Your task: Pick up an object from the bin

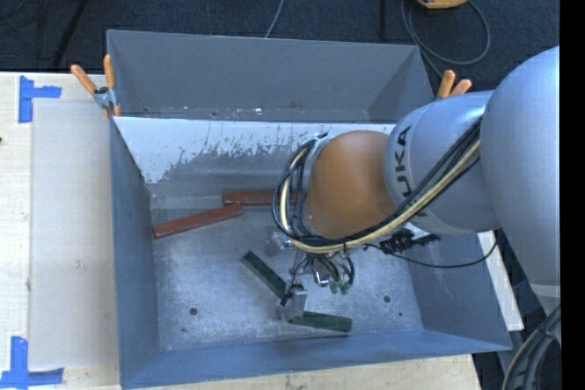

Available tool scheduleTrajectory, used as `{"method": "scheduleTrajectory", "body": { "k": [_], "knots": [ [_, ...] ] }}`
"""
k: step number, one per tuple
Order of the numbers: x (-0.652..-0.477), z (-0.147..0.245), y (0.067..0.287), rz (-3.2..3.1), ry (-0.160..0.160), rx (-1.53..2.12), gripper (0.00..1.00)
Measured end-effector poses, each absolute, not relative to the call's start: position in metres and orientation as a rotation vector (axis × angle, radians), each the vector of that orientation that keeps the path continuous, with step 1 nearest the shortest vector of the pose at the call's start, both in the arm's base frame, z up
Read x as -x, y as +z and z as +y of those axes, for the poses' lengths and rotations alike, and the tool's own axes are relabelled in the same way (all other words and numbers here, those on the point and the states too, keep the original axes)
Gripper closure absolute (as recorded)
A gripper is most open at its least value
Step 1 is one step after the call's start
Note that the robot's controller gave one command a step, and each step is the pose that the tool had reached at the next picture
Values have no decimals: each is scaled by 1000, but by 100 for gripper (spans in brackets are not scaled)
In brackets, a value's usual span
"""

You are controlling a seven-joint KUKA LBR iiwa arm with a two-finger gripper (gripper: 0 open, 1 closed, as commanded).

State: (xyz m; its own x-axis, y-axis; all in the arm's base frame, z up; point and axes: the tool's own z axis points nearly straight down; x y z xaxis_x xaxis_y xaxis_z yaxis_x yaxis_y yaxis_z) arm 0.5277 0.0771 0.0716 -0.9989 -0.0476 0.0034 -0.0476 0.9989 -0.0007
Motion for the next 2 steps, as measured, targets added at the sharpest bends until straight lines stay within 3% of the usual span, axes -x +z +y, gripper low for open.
{"method": "scheduleTrajectory", "body": {
  "k": [1, 2],
  "knots": [
    [-528, 77, 71, -3138, 0, -68, 100],
    [-528, 90, 213, -3149, -2, -82, 100]
  ]
}}
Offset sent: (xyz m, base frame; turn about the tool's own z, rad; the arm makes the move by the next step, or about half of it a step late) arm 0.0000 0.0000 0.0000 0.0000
